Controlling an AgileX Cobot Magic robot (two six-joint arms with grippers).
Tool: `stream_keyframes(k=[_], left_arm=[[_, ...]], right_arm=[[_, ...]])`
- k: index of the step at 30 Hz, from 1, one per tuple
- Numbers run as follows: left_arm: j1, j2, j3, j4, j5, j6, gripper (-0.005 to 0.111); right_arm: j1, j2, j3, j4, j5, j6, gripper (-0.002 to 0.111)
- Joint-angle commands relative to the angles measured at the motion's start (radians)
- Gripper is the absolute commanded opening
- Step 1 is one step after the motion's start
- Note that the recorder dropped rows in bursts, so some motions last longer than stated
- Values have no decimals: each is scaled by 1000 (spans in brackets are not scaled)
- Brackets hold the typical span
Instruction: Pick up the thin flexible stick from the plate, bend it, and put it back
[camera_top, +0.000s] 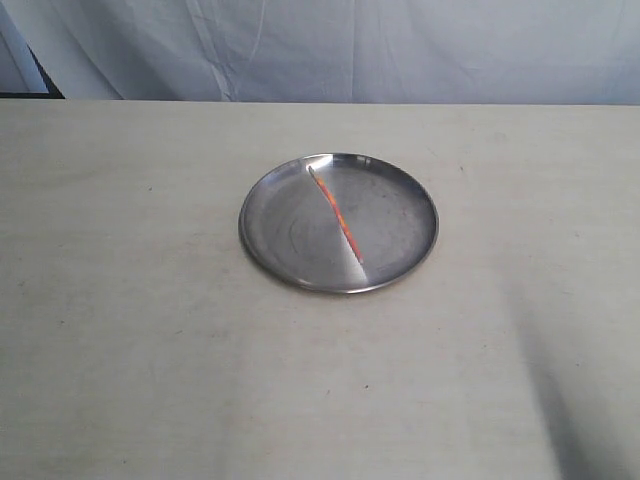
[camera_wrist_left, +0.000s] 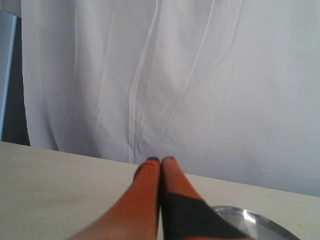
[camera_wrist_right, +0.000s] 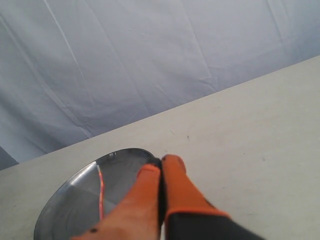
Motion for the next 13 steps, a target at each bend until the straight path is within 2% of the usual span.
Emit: stream_keyframes(k=[1,13], left_arm=[[0,-8,3,2,-3,2,0],[0,-8,3,13,-2,2,0]], right_arm=[[-4,-6,8,-1,-3,-1,-1],[-4,-6,8,-1,-3,-1,-1]])
